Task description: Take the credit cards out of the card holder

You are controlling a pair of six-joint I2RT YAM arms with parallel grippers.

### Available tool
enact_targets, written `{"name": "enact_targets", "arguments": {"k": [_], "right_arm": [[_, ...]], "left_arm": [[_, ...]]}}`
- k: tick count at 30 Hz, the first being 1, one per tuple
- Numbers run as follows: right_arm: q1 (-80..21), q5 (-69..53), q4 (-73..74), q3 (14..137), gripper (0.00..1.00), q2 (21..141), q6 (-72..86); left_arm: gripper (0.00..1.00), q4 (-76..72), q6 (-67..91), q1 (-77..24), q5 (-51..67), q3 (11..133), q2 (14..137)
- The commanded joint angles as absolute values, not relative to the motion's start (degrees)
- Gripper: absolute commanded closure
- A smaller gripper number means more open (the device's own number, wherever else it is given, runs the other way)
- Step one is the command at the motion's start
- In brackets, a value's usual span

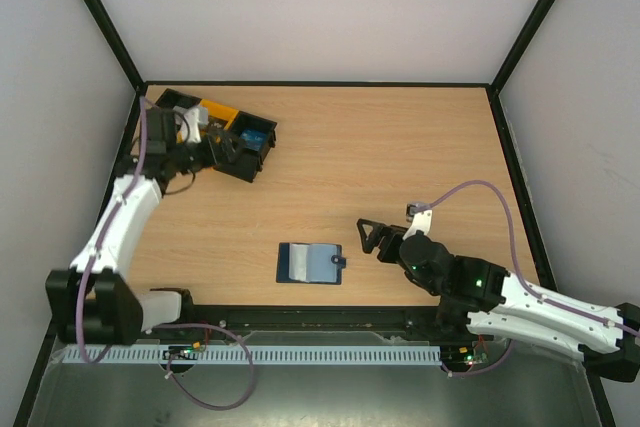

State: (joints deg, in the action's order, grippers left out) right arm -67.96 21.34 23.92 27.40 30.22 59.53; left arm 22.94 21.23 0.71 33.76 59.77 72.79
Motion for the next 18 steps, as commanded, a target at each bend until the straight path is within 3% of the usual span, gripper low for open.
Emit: {"name": "enact_targets", "arguments": {"k": [1, 9, 18], "right_arm": [[-68.20, 27.05, 28.40, 31.26, 0.02, 26.45, 58.69], [-68.20, 29.07, 30.48, 36.41, 0.02, 25.45, 55.81], [-68.20, 25.50, 27.75, 33.96, 0.02, 26.12, 57.41]], "left_arm": [[0.00, 29.37, 20.42, -8.62, 29.00, 55.11, 61.36], [0.00, 27.67, 30.47, -20.82, 28.48, 50.17, 42.54], [0.00, 18.92, 41.20, -31.97, 24.32, 38.45, 31.39]]}}
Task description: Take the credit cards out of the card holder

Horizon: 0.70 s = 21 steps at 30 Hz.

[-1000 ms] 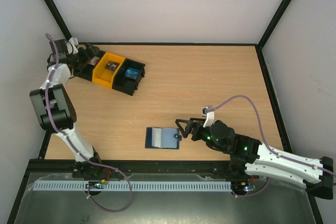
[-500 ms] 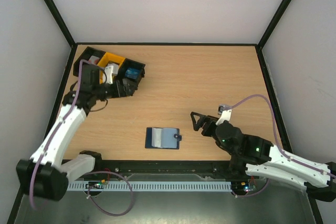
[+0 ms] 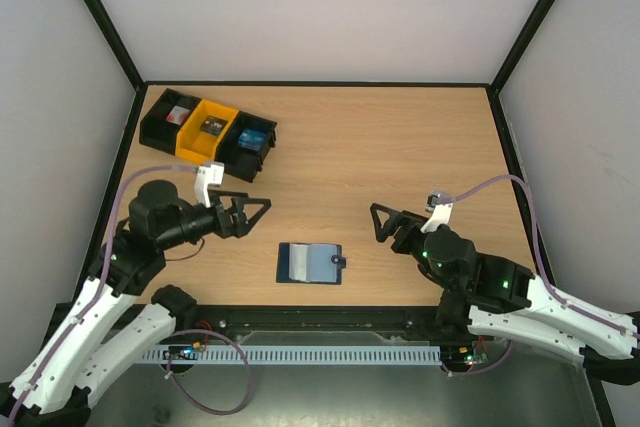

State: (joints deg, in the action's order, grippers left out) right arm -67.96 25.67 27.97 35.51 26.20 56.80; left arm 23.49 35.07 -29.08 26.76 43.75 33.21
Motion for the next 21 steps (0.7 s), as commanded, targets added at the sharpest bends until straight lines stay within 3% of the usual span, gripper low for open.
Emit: {"name": "enact_targets", "arguments": {"k": [1, 7, 21], "right_arm": [[-68.20, 25.30, 27.36, 33.27, 0.02, 26.11, 57.78], [-68.20, 25.75, 26.60, 31.25, 0.02, 25.97, 59.37], [-68.20, 27.26, 27.11, 34.26, 0.02, 25.40, 57.97]], "left_arm": [[0.00, 17.45, 42.22, -32.92, 23.81, 36.71, 30.91], [0.00, 13.16, 45.00, -38.48, 17.15, 30.37, 29.01], [0.00, 12.74, 41.32, -39.02, 16.52, 31.55, 26.06]]}}
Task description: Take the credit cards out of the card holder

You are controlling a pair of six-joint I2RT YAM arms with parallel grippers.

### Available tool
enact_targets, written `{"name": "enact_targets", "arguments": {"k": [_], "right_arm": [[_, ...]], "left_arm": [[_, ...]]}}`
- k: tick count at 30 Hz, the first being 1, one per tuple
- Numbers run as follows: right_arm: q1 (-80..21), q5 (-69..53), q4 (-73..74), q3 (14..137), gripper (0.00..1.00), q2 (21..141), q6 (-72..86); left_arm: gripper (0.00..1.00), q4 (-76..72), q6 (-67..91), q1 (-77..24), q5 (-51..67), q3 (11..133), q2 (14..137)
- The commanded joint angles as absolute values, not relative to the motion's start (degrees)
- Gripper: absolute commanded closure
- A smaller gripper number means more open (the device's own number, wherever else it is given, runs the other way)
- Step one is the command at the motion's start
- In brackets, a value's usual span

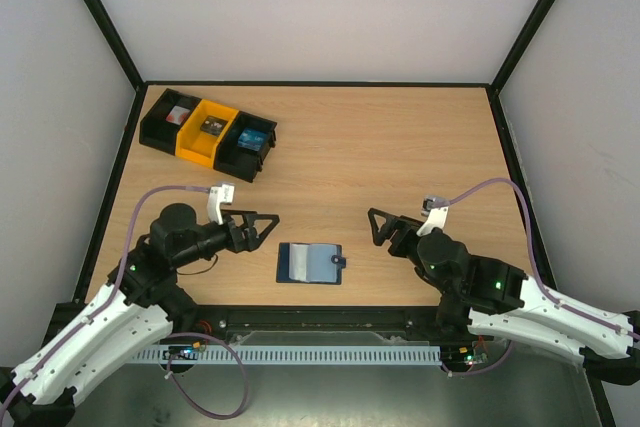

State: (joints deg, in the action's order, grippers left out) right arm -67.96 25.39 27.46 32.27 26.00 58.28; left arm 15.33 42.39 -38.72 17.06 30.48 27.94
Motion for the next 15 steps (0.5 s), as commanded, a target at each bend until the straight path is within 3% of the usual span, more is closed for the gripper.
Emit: {"name": "enact_targets", "arguments": {"k": [1, 15], "right_arm": [[-68.20, 27.21, 27.22, 34.50, 0.02, 25.40, 57.86], [-68.21, 24.90, 26.54, 32.73, 0.02, 22.68, 59.05]], "left_arm": [[0.00, 12.74, 41.24, -39.02, 16.52, 31.61, 25.88], [0.00, 13.78, 41.77, -39.02, 15.08, 31.57, 25.30]]}}
